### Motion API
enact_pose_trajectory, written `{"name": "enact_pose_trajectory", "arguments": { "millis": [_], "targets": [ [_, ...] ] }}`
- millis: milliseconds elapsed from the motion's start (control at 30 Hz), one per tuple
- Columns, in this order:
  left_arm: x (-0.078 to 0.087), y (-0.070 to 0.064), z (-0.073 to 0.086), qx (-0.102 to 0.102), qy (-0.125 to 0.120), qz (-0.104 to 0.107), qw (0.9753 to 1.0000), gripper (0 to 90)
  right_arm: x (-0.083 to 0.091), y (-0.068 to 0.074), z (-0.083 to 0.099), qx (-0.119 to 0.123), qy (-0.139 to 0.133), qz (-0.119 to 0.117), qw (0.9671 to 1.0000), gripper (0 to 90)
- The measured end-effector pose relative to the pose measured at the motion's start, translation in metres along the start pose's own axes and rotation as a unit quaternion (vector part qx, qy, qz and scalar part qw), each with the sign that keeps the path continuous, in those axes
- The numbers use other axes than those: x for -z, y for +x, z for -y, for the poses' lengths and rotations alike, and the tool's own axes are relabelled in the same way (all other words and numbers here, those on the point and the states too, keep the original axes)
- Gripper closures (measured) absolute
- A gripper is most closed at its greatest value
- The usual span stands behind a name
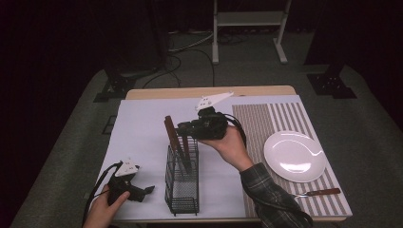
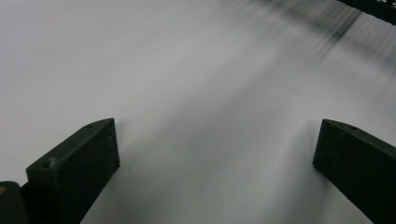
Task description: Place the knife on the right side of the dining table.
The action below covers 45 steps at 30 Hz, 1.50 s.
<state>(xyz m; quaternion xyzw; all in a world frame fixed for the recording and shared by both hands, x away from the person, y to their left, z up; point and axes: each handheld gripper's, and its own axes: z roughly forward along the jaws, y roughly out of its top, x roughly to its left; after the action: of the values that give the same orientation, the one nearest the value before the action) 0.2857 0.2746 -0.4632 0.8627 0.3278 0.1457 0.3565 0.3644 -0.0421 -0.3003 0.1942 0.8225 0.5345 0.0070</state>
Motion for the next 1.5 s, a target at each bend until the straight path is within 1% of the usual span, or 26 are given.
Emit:
{"name": "enact_pose_trajectory", "arguments": {
  "millis": [67,100,200,467,533,867,1500],
  "targets": [
    [0.0,0.0,0.0,0.0,0.0,0.0,1.0,0.0,0.001,0.002,0.0,0.001,-0.001,-0.003,1.0,76.3],
    [0.0,0.0,0.0,0.001,0.0,0.0,1.0,0.0,0.002,0.008,0.001,0.007,-0.001,-0.003,1.0,76.6],
    [0.0,0.0,0.0,0.0,0.001,0.0,1.0,0.0,0.004,0.012,0.002,0.014,-0.002,-0.002,0.9999,77.1],
    [0.0,0.0,0.0,0.0,0.0,0.0,1.0,0.0,0.005,0.015,-0.001,0.018,-0.002,0.0,0.9998,77.4],
    [0.0,0.0,0.0,0.0,0.001,0.0,1.0,0.0,0.008,0.016,-0.004,0.02,-0.009,0.001,0.9998,77.5],
    [0.0,0.0,0.0,-0.001,0.001,0.0,1.0,0.0,0.015,0.018,-0.014,0.025,-0.02,0.007,0.9995,77.7],
    [0.0,0.0,0.0,-0.001,0.001,0.0,1.0,0.0,0.043,0.027,-0.047,0.047,-0.046,0.028,0.9975,77.9]
  ]
}}
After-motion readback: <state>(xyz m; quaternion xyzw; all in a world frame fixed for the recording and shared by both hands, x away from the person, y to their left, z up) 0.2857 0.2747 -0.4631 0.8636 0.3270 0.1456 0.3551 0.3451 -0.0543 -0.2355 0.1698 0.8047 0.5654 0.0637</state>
